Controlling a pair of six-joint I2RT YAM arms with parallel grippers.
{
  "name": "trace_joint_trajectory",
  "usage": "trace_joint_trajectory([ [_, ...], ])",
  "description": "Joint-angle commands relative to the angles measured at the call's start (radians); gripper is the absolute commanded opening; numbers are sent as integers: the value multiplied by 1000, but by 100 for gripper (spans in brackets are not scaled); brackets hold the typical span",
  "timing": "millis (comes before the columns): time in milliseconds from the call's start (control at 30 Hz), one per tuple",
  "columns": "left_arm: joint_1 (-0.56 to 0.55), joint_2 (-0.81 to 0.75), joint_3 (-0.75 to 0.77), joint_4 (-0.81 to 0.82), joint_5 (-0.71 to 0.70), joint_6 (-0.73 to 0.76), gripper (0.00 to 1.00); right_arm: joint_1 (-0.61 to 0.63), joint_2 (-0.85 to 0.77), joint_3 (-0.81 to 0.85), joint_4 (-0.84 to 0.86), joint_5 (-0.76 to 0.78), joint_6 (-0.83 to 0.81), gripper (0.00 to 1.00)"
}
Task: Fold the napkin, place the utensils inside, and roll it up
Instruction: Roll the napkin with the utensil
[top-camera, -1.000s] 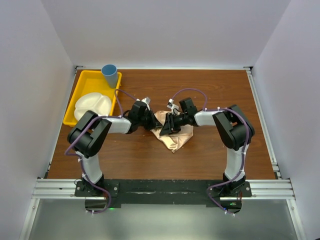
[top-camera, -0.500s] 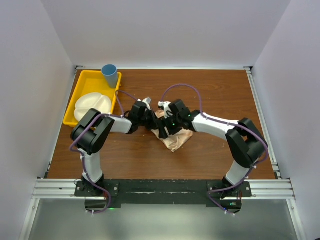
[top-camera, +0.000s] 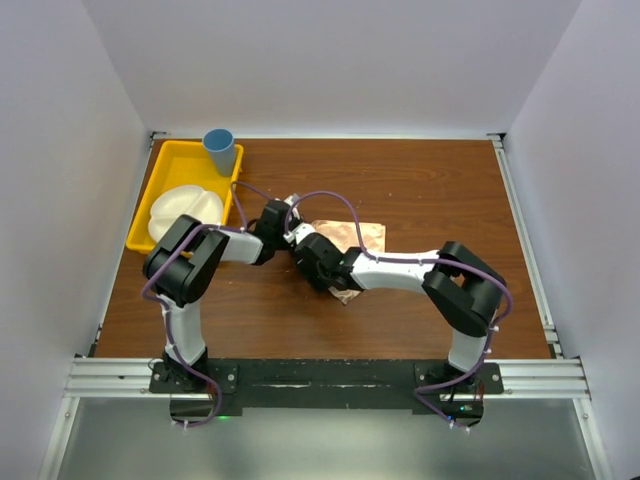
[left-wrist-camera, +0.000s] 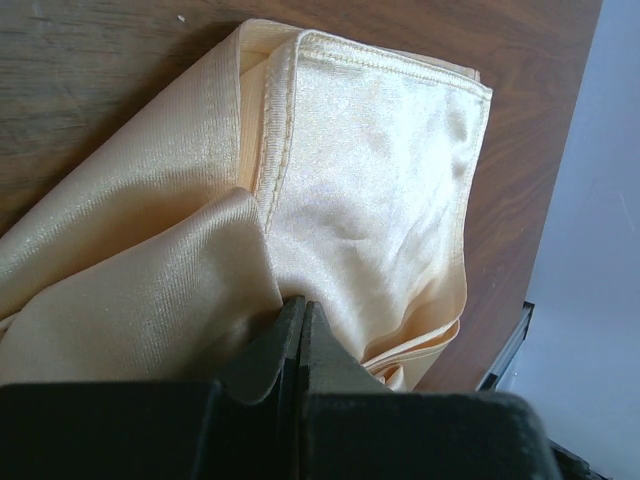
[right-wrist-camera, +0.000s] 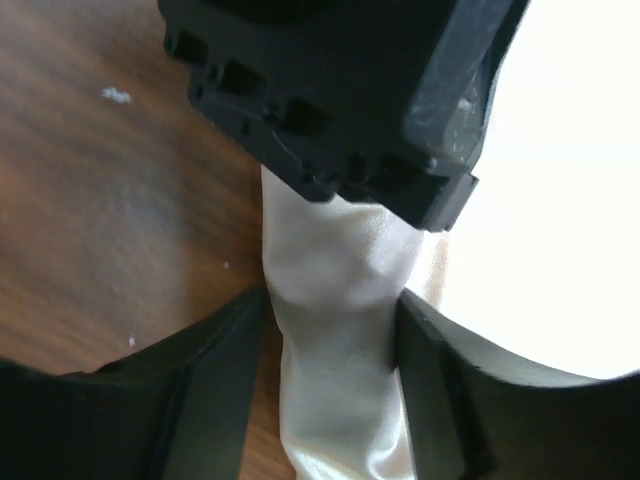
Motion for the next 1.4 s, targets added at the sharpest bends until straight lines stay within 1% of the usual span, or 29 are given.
trace_joint_trajectory([
  [0, 28, 41, -30, -195, -135, 89, 0, -1, 58, -21, -12, 88, 18, 41],
  [67, 28, 18, -25, -209, -145, 114, 0, -10, 60, -32, -7, 26, 41, 33],
  [100, 28, -19, -25, -214, -155, 123, 0, -16, 57, -38, -1, -7, 50, 23],
  [133, 28, -40, -25, -224, -164, 147, 0, -36, 54, -48, 5, -40, 65, 18],
  [167, 28, -62, -22, -234, -190, 160, 1, -50, 46, -56, 22, -129, 70, 15],
  [200, 29, -108, -17, -244, -205, 172, 4, -68, 40, -68, 39, -190, 71, 9],
  [233, 34, -131, -5, -272, -219, 198, 7, -105, 37, -88, 75, -245, 76, 6],
  [267, 37, -154, 3, -284, -242, 209, 13, -123, 34, -98, 92, -371, 76, 2],
  [333, 46, -227, 25, -330, -271, 241, 20, -186, 43, -104, 122, -496, 78, 1],
  [367, 48, -250, 32, -344, -302, 250, 29, -206, 64, -98, 122, -612, 81, 0],
  [433, 51, -320, 50, -401, -337, 279, 36, -260, 84, -78, 119, -717, 101, 0],
  [467, 51, -359, 53, -409, -358, 286, 41, -277, 95, -70, 119, -833, 108, 0],
  [533, 51, -393, 52, -426, -371, 295, 44, -329, 144, -36, 108, -925, 154, 0],
  [567, 51, -407, 49, -429, -363, 295, 48, -346, 159, -32, 116, -975, 180, 0],
  [600, 51, -425, 47, -442, -360, 297, 49, -379, 191, -29, 128, -1055, 229, 0],
  [633, 51, -432, 44, -450, -354, 290, 51, -393, 207, -26, 151, -1090, 254, 0],
  [667, 51, -438, 39, -456, -337, 281, 55, -406, 227, -21, 155, -1121, 274, 0],
  [700, 51, -441, 24, -464, -325, 252, 58, -430, 262, -18, 184, -1196, 317, 0],
  [733, 51, -441, 16, -467, -307, 237, 63, -441, 280, -16, 201, -1222, 341, 0],
  [833, 45, -430, -8, -491, -282, 146, 69, -472, 307, -21, 252, -1255, 404, 0],
  [900, 39, -403, -25, -488, -265, 85, 70, -476, 316, -12, 255, -1259, 418, 0],
  [1000, 32, -344, -16, -501, -276, 12, 71, -481, 320, -7, 264, -1266, 430, 0],
  [1133, 31, -262, 30, -489, -291, -23, 72, -479, 319, -9, 260, -1258, 427, 1],
  [1200, 29, -220, 61, -508, -314, -30, 72, -479, 316, -6, 245, -1253, 414, 1],
  [1300, 29, -177, 88, -565, -351, -45, 70, -479, 308, -6, 241, -1244, 407, 1],
  [1367, 29, -157, 96, -580, -372, -55, 66, -479, 298, -7, 237, -1227, 400, 2],
])
